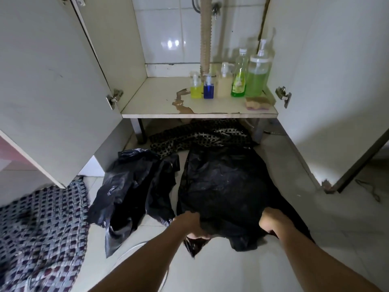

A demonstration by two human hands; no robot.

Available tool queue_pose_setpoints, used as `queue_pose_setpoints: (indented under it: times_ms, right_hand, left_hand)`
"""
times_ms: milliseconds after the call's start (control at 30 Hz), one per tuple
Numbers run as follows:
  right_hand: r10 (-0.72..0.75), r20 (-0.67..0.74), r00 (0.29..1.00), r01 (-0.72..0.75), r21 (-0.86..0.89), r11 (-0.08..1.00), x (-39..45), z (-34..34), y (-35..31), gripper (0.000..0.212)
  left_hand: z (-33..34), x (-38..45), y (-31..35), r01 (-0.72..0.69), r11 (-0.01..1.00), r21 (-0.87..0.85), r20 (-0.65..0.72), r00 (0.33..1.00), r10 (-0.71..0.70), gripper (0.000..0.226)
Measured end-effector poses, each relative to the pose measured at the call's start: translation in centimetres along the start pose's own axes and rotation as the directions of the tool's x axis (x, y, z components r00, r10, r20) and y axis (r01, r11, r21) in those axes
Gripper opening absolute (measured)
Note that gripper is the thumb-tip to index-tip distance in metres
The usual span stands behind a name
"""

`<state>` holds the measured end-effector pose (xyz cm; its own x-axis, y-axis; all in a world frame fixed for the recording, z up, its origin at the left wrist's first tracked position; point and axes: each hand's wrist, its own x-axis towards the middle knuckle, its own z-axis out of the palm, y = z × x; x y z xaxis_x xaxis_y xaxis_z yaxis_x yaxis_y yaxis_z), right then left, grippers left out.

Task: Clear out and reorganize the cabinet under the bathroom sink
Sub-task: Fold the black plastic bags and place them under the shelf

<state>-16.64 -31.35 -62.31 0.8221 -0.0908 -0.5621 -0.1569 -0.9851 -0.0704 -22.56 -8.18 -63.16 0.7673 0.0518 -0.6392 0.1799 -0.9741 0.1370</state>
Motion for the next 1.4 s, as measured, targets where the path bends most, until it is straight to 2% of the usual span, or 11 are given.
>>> queue_pose_setpoints:
  times_ms: [200,267,400,533,667,867,1067,1133,1200,1267,1400]
  right_hand:
    - [-0.312,-0.182,0.933,0.346,0.202,0.916,-2.5,-7.2,-10.9,0.017]
    - [-0.397,-0.239,0.886,0.454,0.267,0.85,-3.5,-7.8,-15.1,0.036]
    - [-0.551,-0.219,0.806,0.589,0.199,0.783,-5.5,-4.8,-20.9,0.04]
    - [-0.593,-0.05,0.803,0.595,0.035,0.803,-5.6,2.0,-23.2,0.044]
    - [-0.619,-0.092,0.78,0.608,-0.123,0.784,-5.0,7.2,-23.8,0.042]
    - [-0.653,-0.127,0.747,0.647,-0.088,0.757,-4.2,7.9,-25.3,0.014]
    - [-0.649,0.028,0.76,0.642,-0.185,0.744,-5.0,6.3,-27.6,0.026]
    - [-0.661,-0.02,0.75,0.649,-0.17,0.741,-5.2,5.8,-28.0,0.011]
    - [-0.668,-0.118,0.735,0.656,-0.127,0.744,-5.5,5.4,-28.2,0.031]
    - [-0.679,-0.247,0.691,0.687,-0.066,0.724,-5.6,4.8,-28.4,0.038]
    - [-0.649,-0.467,0.601,0.764,0.095,0.639,-5.7,1.6,-29.4,0.039]
  left_hand:
    - [-13.9,-2.1,-3.2,-0.096,0.975,0.201,-0.199,0.97,0.137,0.053]
    - [-18.1,-3.2,-5.4,-0.058,0.966,0.252,-0.294,0.946,0.134,0.05]
    - [-18.2,-4.8,-10.1,0.011,0.968,0.251,-0.334,0.94,0.076,0.047]
    - [-11.8,-3.8,-15.3,0.133,0.95,0.282,-0.15,0.984,-0.093,0.061]
    - [-8.4,-2.7,-19.6,0.341,0.925,0.169,-0.234,0.925,-0.299,0.095]
    - [-6.4,-2.8,-21.6,0.361,0.925,0.118,-0.244,0.913,-0.326,0.042]
    - [-9.6,-4.0,-22.1,0.408,0.911,0.06,-0.425,0.836,-0.347,0.036]
    - [-10.7,-4.7,-22.5,0.434,0.897,0.085,-0.488,0.803,-0.343,0.035]
    - [-11.1,-4.8,-22.6,0.446,0.89,0.1,-0.507,0.792,-0.34,0.036]
    - [-11.1,-4.5,-22.2,0.399,0.912,0.091,-0.515,0.803,-0.3,0.039]
    - [-11.5,-3.0,-21.0,-0.019,0.996,0.082,-0.422,0.905,0.052,0.073]
